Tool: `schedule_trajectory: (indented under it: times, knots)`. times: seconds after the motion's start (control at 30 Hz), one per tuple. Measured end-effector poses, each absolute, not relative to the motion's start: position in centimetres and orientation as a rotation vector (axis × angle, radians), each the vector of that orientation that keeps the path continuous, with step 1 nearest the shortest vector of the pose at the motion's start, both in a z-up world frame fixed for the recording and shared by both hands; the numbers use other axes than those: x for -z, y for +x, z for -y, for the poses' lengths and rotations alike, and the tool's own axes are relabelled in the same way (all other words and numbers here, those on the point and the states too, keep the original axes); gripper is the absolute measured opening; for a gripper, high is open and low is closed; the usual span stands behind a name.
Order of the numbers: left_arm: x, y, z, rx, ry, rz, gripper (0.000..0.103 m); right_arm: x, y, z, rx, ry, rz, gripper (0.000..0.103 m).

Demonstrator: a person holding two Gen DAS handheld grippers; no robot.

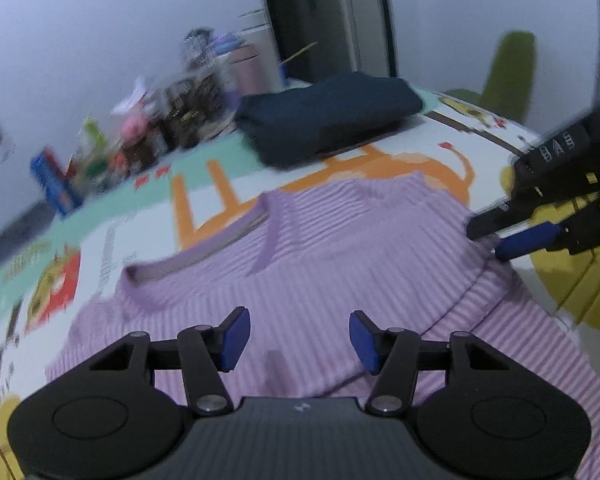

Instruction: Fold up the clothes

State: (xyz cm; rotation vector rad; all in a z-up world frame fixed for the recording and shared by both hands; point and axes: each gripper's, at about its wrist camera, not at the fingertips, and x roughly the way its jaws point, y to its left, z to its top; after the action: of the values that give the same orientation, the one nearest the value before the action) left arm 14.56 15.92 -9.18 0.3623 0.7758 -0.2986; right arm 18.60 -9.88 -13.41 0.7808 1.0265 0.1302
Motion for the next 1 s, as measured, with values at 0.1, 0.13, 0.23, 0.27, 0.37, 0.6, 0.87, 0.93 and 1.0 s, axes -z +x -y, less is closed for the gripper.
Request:
schedule_trajectory:
  times: [0.1, 0.13, 0.23, 0.27, 0.37, 0.6, 0.87, 0.93, 1.0]
  knots:
    - [9.3, 14.6, -13.9, 0.350, 0.406, -0.751, 0.058, 13.4, 18.4, 10.1, -0.143, 0.807, -1.017, 0.040]
    - [9.4, 14.7, -13.1, 0.359, 0.426, -0.737, 0.058, 13.5, 18.4, 10.2, -0.149, 0.819, -1.017, 0.040]
    - [9.7, 14.6, -10.9, 0.376, 0.498, -0.692, 0.058, 13.5, 18.3, 10.6, -0.150, 0.855, -1.000, 0.040]
    - [9.8, 14.6, -10.1, 0.379, 0.524, -0.672, 0.058, 13.4, 18.2, 10.8, -0.146, 0.854, -0.993, 0.040]
    - [10.2, 14.3, -8.3, 0.411, 0.577, -0.603, 0.056, 13.2, 18.0, 11.3, -0.145, 0.847, -0.976, 0.040]
    - [12.1, 14.7, -6.3, 0.487, 0.568, -0.621, 0.053, 13.7, 17.4, 12.3, -0.184, 0.909, -0.949, 0.040]
    - [12.6, 14.4, -5.7, 0.558, 0.531, -0.613, 0.053, 14.3, 17.4, 12.3, -0.179, 0.916, -0.949, 0.040]
    - [12.5, 14.3, -5.7, 0.571, 0.529, -0.610, 0.053, 14.4, 17.5, 12.3, -0.179, 0.925, -0.950, 0.040]
    - [12.6, 14.1, -5.5, 0.579, 0.546, -0.610, 0.053, 14.5, 17.6, 12.4, -0.186, 0.933, -0.949, 0.040]
